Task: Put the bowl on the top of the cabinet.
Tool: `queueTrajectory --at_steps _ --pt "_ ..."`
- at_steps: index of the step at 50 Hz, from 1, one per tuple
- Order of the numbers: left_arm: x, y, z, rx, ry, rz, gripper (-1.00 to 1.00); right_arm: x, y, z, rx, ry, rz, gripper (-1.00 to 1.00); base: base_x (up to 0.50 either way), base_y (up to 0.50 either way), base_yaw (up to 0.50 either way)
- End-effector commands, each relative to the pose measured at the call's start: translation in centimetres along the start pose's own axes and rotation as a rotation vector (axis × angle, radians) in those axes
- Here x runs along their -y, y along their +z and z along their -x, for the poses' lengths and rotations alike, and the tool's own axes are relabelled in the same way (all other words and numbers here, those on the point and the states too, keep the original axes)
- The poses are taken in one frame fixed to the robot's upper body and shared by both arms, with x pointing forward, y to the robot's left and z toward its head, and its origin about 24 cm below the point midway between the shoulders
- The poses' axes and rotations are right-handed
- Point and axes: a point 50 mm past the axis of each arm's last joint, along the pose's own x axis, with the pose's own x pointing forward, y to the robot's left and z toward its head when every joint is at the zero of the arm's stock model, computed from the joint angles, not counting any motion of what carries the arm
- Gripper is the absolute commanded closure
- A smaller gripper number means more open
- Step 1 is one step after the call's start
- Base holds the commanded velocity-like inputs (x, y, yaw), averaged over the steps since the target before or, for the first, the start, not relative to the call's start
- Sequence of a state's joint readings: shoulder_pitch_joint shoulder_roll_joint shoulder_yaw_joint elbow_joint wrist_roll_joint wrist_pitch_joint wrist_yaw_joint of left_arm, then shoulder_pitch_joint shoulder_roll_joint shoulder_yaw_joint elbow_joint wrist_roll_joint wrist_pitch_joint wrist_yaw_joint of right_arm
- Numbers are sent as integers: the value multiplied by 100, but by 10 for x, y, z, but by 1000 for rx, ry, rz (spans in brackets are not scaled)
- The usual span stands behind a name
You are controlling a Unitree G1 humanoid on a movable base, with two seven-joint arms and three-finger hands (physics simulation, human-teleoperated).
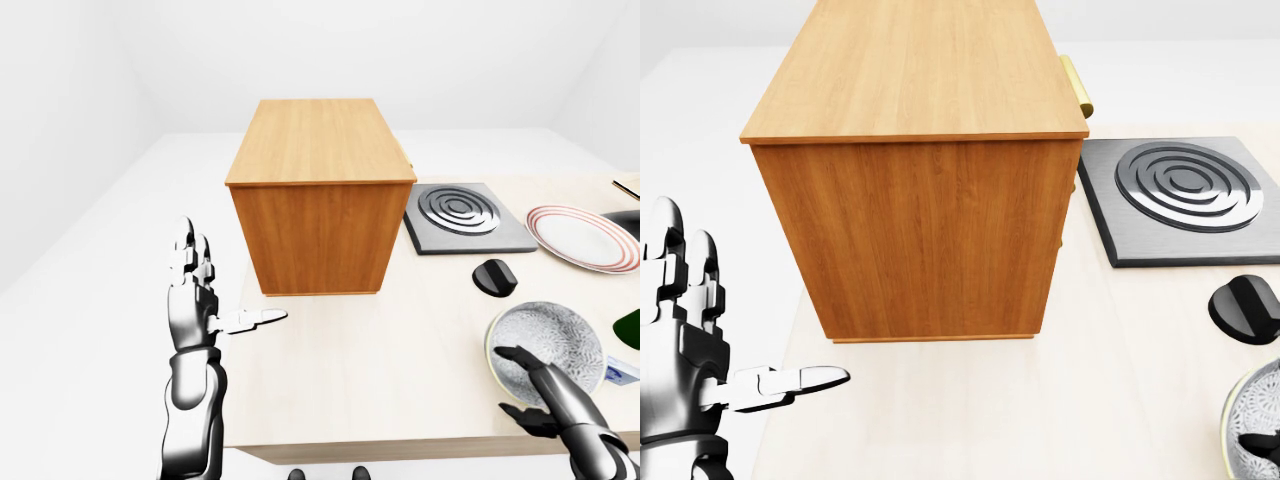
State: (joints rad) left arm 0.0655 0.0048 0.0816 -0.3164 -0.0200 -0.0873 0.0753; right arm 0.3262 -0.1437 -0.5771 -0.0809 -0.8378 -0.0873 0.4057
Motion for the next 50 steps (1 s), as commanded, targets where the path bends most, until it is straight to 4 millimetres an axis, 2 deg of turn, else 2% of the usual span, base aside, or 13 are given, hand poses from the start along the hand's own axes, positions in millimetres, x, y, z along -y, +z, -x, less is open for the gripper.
queueTrajectory --at_steps 1,13,23,24,29,32,33,34,36,38,44,46,50 --pt "0 -2 -1 -6 0 -1 -100 -10 -3 0 -15 66 8 100 0 0 0" --pt "1 -2 -1 -8 -3 -1 -100 -3 2 0 7 53 4 100 0 0 0" --pt "1 -1 0 -5 -6 0 -100 39 32 12 150 -24 -9 100 0 0 0" --pt "2 -2 0 -6 -8 0 -100 51 43 18 206 -43 0 100 0 0 0" --pt "2 -1 0 -5 -8 1 -100 81 65 33 319 -163 24 100 0 0 0" --pt "1 -1 0 -5 -6 1 -100 113 87 50 438 -316 77 100 0 0 0" --pt "1 -1 0 -5 -6 1 -100 114 88 50 440 -320 78 100 0 0 0" --pt "1 -2 -1 -8 -5 2 -100 137 105 66 533 -435 138 100 0 0 0" --pt "1 -3 -1 -10 -4 2 -100 151 114 74 569 -497 162 100 0 0 0" --pt "1 -3 -1 -10 -4 2 -100 177 125 87 599 -596 155 100 0 0 0" --pt "1 -6 0 -26 -7 2 -100 209 157 116 728 -747 287 100 0 0 0" --pt "1 -5 0 -23 -7 2 -100 212 159 118 738 -755 303 100 0 0 0" --pt "1 -5 0 -22 -9 3 -100 233 173 119 759 -779 361 100 0 0 0"
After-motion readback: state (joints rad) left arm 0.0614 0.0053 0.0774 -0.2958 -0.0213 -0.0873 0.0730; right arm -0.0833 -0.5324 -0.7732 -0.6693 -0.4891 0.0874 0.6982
